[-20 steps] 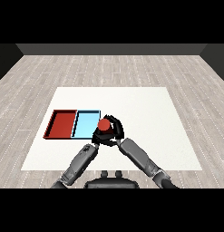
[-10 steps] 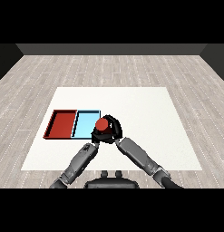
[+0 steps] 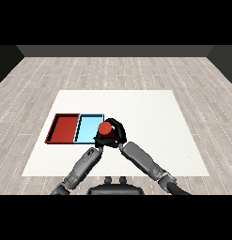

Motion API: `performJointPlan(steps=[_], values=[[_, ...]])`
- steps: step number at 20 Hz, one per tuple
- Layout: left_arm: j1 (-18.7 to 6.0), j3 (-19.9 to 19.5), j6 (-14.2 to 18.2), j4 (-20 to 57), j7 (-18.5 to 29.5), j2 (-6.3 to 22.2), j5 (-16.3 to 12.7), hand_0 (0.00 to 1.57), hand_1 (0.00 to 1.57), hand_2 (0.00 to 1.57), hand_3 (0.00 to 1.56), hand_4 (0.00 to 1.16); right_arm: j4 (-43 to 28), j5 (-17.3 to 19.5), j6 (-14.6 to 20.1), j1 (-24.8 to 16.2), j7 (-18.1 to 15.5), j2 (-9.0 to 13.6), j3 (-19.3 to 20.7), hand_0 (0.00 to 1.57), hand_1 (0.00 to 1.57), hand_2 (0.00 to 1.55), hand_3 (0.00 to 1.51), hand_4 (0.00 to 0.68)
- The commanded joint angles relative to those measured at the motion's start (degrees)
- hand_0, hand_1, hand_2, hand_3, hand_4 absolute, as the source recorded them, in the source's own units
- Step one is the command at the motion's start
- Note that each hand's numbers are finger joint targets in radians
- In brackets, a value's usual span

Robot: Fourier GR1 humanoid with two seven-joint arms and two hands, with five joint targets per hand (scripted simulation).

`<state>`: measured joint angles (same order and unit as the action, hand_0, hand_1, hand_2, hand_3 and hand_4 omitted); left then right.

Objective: Pick the red can and put it in the red box

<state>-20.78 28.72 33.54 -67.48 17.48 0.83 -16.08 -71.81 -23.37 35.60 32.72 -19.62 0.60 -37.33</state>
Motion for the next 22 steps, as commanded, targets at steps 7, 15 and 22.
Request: performJointPlan(steps=[7,15,22], values=[[-1.21,-1.33,4.02,-0.88,0.43,-0.78,1.3,1.57,1.57,1.53,1.45,1.12,-1.79,3.49,-0.56,-2.23,2.42,0.19,-0.68,0.0,0.0,0.0,0.0,0.0],[-2.62,-2.55,3.59,1.11,1.78,-0.8,2.63,1.57,1.57,1.56,1.48,1.13,-4.33,7.08,-1.93,-6.25,2.99,-0.57,1.07,0.0,0.0,0.0,0.0,0.0],[1.85,-1.6,3.32,-4.06,-2.04,-0.22,2.82,1.57,1.57,1.57,1.51,1.14,-5.53,7.85,-3.09,-4.8,2.75,0.72,9.4,0.0,0.0,0.0,0.0,0.0]])
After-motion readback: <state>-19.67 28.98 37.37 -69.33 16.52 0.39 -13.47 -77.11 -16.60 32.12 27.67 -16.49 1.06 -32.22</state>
